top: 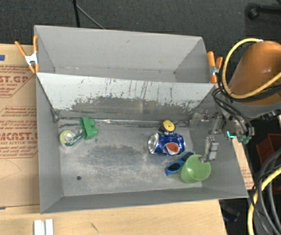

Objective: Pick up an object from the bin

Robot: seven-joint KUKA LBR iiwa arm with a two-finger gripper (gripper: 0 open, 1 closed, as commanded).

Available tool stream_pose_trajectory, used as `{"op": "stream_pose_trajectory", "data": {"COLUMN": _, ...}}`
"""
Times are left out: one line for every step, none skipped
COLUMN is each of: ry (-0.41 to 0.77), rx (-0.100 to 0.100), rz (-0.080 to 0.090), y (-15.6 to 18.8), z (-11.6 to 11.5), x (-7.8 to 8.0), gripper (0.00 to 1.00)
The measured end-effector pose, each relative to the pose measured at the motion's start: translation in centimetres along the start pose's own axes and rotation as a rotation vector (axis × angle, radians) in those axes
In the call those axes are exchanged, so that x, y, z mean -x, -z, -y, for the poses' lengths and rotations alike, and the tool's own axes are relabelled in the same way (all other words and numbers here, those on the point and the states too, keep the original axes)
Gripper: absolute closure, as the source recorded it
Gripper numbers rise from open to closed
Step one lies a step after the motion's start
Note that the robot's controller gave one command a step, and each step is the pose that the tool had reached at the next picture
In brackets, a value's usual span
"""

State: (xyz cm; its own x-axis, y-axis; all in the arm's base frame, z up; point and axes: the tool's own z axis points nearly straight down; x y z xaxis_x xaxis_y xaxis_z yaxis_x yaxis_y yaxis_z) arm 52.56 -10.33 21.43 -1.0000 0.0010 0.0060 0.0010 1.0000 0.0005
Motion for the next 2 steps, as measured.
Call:
{"op": "stream_pose_trajectory", "data": {"ry": 0.290, "rx": 0.001, "rz": 0.004, "y": -14.8, "z": -5.7, "x": 6.8, "gripper": 0.00}}
{"op": "stream_pose_trajectory", "data": {"ry": 0.326, "rx": -0.002, "rz": 0.011, "y": -11.2, "z": -6.0, "x": 6.7, "gripper": 0.00}}
